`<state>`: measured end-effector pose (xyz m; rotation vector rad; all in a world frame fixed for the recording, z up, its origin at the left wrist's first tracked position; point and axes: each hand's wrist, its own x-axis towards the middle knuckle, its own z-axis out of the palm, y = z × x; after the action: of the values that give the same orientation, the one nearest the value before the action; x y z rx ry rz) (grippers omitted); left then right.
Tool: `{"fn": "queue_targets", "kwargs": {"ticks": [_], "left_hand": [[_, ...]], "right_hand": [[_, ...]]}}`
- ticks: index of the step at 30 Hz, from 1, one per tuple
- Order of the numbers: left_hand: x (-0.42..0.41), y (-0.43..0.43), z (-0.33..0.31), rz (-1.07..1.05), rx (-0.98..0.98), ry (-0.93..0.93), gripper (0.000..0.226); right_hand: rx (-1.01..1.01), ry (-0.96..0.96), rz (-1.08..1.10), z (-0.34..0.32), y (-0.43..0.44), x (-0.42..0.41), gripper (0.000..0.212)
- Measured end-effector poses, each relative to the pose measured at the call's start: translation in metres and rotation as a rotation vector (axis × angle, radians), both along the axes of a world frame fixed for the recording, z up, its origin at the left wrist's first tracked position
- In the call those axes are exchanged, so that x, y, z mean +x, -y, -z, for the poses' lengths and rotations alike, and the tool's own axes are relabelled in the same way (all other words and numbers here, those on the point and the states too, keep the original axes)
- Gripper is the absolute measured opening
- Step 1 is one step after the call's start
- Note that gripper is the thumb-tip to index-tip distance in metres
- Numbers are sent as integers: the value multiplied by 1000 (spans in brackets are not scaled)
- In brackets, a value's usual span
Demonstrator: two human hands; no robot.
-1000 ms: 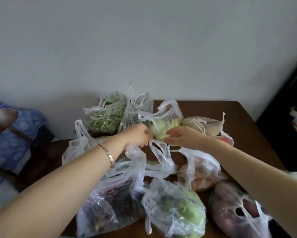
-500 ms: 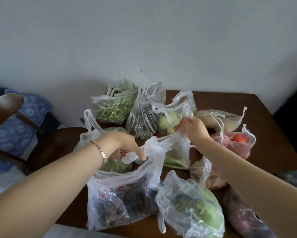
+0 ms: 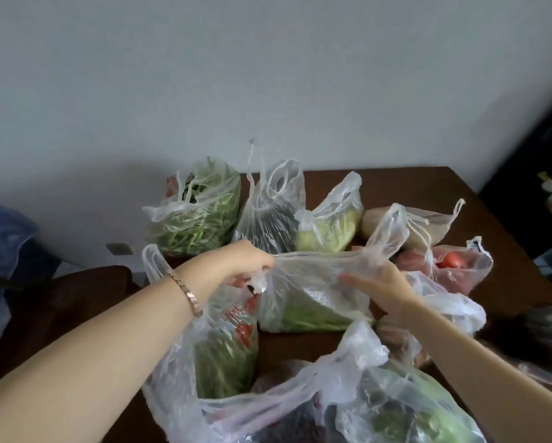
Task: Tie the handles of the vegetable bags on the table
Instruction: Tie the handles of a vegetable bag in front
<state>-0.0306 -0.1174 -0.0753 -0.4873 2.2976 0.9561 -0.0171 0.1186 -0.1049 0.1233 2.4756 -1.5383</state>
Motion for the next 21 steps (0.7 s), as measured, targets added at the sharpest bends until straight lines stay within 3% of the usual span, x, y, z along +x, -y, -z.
{"fn": "queue_targets", "kwargs": {"ticks": [3, 6, 9, 10, 12, 14, 16, 19, 21], "left_hand": [[-7, -2, 23, -161, 366, 5, 15], [-11, -10, 43, -406, 731, -60, 21], [1, -18, 51, -424, 1003, -72, 46], [5, -20, 54, -389, 1055, -64, 41], [10, -26, 65, -275, 899, -153, 34], [11, -33, 71, -160, 531, -220, 67], [10, -44, 73, -142, 354, -242, 82], [5, -54, 82, -248, 484, -198, 33], [6, -61, 87, -395, 663, -120, 31]], "right_hand": [[38, -34, 155, 25, 3, -1, 29], [-80, 136, 141, 27, 8, 1, 35], [-184, 131, 187, 33, 11, 0, 52], [-210, 122, 204, 37, 10, -1, 54], [-238, 133, 242, 38, 8, -3, 51], [-248, 173, 238, 37, 6, -4, 51], [-270, 209, 237, 41, 1, -4, 52], [-257, 250, 334, 49, -10, -7, 54], [-195, 306, 443, 57, -19, -12, 45]]}}
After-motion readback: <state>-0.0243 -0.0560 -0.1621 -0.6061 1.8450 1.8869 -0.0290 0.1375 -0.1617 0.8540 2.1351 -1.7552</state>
